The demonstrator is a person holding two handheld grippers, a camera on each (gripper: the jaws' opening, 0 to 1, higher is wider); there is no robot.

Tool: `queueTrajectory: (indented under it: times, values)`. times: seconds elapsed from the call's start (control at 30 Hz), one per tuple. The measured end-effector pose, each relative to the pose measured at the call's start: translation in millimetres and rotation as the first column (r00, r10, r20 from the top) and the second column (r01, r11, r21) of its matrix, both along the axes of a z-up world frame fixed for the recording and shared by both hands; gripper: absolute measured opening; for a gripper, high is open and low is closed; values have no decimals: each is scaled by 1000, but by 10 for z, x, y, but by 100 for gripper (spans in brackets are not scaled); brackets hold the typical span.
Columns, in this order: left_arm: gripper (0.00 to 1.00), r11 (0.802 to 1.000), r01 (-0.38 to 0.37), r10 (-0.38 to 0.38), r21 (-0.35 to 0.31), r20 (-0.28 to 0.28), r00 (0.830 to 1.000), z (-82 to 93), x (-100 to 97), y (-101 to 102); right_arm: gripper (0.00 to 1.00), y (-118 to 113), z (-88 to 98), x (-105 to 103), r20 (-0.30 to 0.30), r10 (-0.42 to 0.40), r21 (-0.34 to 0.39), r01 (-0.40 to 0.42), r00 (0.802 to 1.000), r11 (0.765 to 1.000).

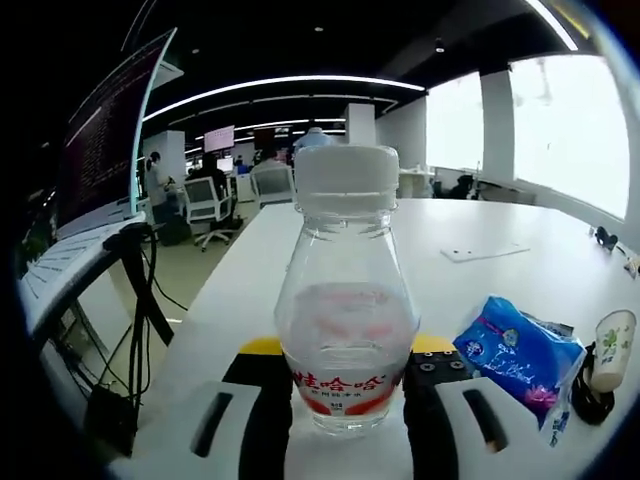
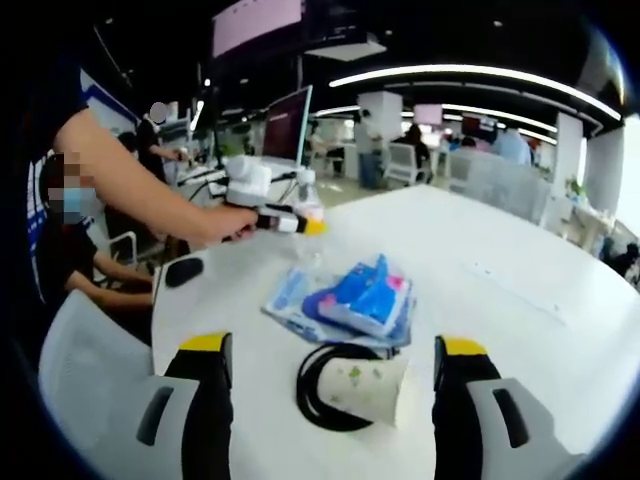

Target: Arrange the tabletop items into an orderly group along one side of the table until the central work area is clear of visible clutter.

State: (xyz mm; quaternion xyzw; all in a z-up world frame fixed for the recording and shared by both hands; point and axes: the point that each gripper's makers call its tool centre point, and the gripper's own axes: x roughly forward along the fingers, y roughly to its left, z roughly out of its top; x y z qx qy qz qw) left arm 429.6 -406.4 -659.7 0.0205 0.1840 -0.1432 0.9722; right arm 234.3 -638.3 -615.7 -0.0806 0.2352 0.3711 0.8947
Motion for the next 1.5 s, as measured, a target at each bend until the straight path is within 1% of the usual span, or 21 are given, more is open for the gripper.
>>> queueTrajectory:
  times: [0.27,0.43,0.73,0.97,1.27,1.37,1.43,1.47,1.5]
  values:
    - [42,1000,-11,11,10,-2,1000,-3,66,7,79,-10,-14,-3,-5,-4,2,4,1000,1000]
    - [42,999,-47,47,14,-11,999,-12,125,34,78,-17,-24,-8,-7,-6,-2,6,1000,1000]
    - [42,997,-69,69,29,-16,997,-24,211,61,78,-55,-29,-11,-10,-17,-1,17,1000,1000]
    - [42,998,-64,64,27,-15,998,-26,231,63,77,-78,-32,-8,-13,-28,7,28,1000,1000]
    - [42,998,-50,50,31,-15,999,-22,223,58,77,-92,-31,-29,-15,-25,-1,24,1000,1000]
    - [42,999,-54,54,6,-17,998,-13,224,65,77,-102,-22,-33,-12,-23,-2,23,1000,1000]
    - [42,998,-47,47,32,-2,999,9,229,64,77,-108,-20,-37,-11,-24,-1,24,1000,1000]
    - [42,998,-45,45,31,4,999,25,230,57,77,-109,-20,-41,-12,-24,-1,24,1000,1000]
    - [43,999,-47,48,27,-3,999,25,231,56,77,-111,-22,-44,-13,-24,-1,24,1000,1000]
